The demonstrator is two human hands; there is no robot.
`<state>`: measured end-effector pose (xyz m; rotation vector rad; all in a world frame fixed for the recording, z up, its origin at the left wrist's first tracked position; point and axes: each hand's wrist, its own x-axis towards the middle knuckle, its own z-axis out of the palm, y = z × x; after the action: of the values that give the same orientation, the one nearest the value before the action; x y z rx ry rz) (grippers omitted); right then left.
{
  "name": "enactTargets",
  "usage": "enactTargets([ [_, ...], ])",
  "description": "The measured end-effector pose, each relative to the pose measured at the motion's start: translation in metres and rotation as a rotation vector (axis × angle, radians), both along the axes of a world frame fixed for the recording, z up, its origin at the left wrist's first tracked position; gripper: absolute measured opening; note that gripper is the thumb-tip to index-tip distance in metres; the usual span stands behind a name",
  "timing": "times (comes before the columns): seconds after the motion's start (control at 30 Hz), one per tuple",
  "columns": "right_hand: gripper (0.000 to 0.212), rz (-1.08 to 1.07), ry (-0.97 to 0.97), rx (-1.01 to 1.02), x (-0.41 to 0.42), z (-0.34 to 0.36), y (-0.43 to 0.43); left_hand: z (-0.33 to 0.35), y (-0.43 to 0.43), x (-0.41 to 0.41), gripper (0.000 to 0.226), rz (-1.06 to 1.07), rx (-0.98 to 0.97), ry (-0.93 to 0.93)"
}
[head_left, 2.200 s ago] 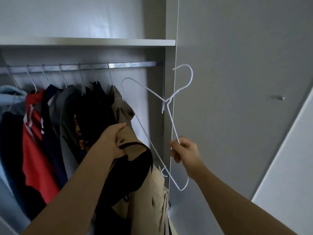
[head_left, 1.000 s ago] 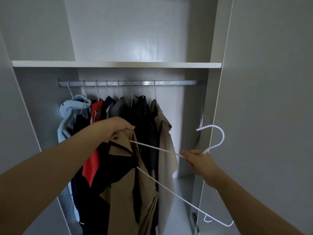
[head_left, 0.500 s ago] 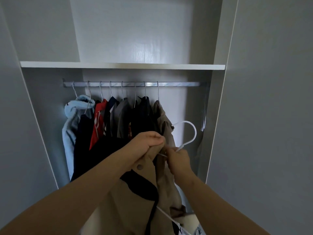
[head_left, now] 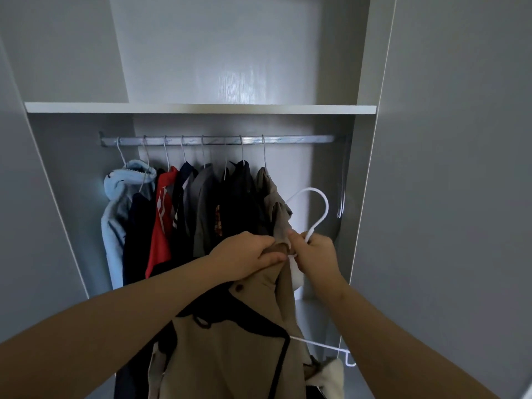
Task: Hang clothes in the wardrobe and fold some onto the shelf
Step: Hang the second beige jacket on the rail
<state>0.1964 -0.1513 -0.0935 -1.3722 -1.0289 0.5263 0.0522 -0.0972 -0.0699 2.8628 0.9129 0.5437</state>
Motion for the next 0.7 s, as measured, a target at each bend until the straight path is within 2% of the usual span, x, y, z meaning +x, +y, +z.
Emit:
enactTargets([
  [0.13, 0.026, -0.207, -0.136, 0.265, 0.004, 0.018, -0.013, 0.01, 0.008, 0.008, 0.037, 0.08, -0.006, -0.257],
  [0.23, 0.025, -0.304, -0.271, 0.345, 0.009, 0.021, -0.019, 0.024, 0.015, 0.01, 0.039, 0.152, 0.001, -0.424],
  [0.33, 0.038, -0.176, -0.284, 0.283, 0.014, 0.01, -0.022, 0.043, 0.018, 0.013, 0.042, 0.192, 0.055, -0.522],
  [0.43, 0.041, -0.099, -0.291, 0.16, 0.022, -0.006, -0.024, 0.065, 0.018, 0.014, 0.045, 0.236, 0.115, -0.619],
  [0.53, 0.032, -0.151, -0.217, 0.059, 0.033, -0.018, -0.022, 0.083, 0.014, 0.011, 0.045, 0.24, 0.174, -0.699],
  [0.6, 0.017, 0.007, -0.116, -0.018, 0.034, -0.02, -0.02, 0.095, 0.011, 0.008, 0.045, 0.211, 0.218, -0.713],
  [0.7, 0.057, 0.303, -0.074, -0.062, 0.032, -0.022, -0.013, 0.108, 0.008, 0.005, 0.048, 0.123, 0.217, -0.713],
])
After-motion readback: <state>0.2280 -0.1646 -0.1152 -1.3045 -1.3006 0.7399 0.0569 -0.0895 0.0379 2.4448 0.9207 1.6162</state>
